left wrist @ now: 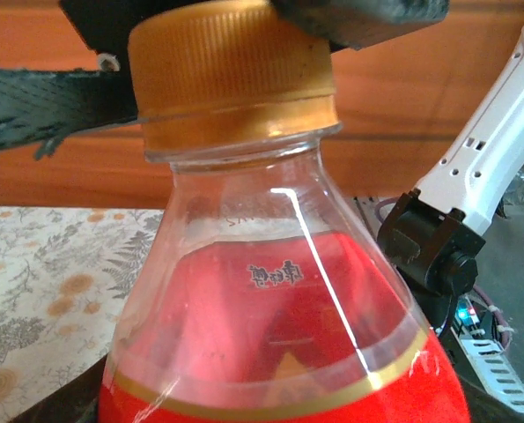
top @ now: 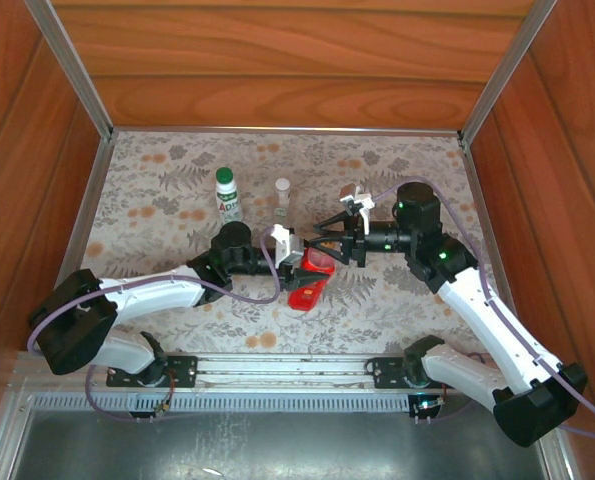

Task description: Screw on the bottle caps

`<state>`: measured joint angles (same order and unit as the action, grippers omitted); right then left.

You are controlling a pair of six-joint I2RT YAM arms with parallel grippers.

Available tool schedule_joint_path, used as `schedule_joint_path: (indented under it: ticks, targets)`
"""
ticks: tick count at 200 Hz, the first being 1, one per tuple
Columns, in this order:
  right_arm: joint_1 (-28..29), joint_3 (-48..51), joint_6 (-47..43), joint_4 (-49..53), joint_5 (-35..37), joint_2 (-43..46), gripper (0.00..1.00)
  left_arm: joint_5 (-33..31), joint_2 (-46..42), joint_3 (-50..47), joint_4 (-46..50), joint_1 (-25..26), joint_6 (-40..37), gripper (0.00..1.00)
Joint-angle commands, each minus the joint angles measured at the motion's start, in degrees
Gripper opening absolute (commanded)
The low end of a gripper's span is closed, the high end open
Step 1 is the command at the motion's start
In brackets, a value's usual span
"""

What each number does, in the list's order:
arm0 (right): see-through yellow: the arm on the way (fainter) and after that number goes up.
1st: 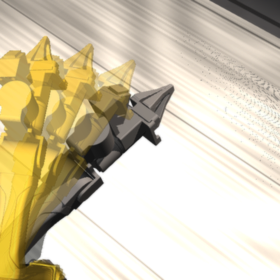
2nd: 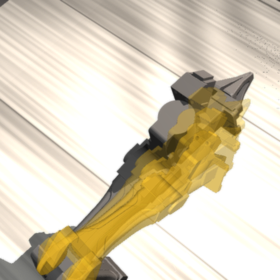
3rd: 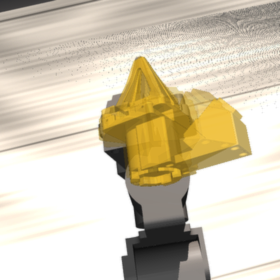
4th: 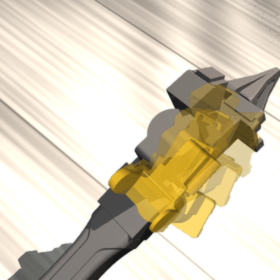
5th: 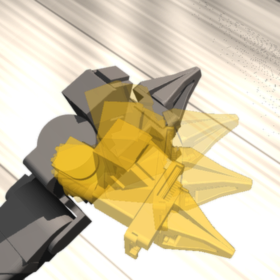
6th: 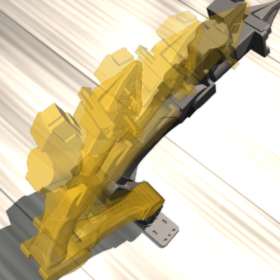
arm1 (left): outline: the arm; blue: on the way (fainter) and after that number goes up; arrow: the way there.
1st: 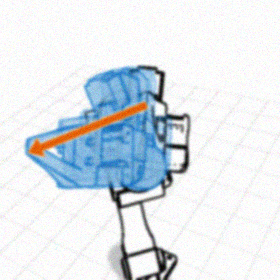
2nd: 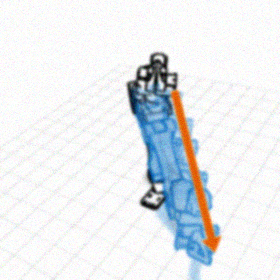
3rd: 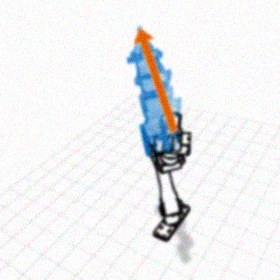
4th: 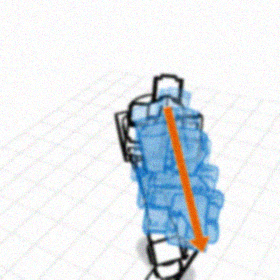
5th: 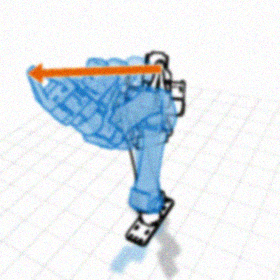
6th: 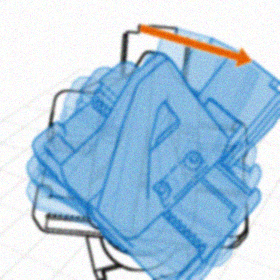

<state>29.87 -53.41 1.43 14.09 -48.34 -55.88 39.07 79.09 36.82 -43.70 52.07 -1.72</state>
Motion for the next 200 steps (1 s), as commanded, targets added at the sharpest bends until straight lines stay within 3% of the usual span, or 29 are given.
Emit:
schedule_joint_path:
  ticks: [1, 23, 53, 87, 110, 151, 177, 200]
  targets:
    - [-0.9, 1.1, 0.7, -1.1, -1.1, -0.1, 0.35, 0.2, -1.2, -0.4, -1.6, -0.3, -1.0, 0.54]
    - [-0.9, 1.2, 1.0, -1.3, -0.9, -0.2, 0.26, -1.0, -1.2, -0.4, -1.6, -0.4, -0.9, 0.54]
    - [-0.9, 1.2, 1.7, -1.3, 2.8, -0.3, 0.25, -6.4, -0.7, 0.4, -1.7, -0.3, -1.1, 0.54]
    - [-1.0, 1.2, 8.0, -2.2, 22.3, -2.1, 0.26, -22.4, 2.7, 4.5, -1.8, 0.7, -2.2, 0.54]
    - [-0.4, 2.5, 13.2, -3.9, 31.6, -4.0, 0.28, -31.1, 6.3, 7.6, -1.8, 2.1, -3.1, 0.54]
    - [0.3, 3.5, 13.1, -4.0, 37.0, -1.4, 0.33, -30.5, 6.5, 6.9, -1.8, 2.0, -3.0, 0.54]
    - [0.3, 0.9, 12.4, -1.2, 36.3, 1.1, 0.54, -28.1, 4.8, 3.3, -1.8, 0.8, -3.3, 0.54]
    - [0.3, 0.6, 11.6, -0.9, 32.1, 3.4, 0.67, -18.6, 2.6, 0.1, -1.8, -1.8, -2.5, 0.55]
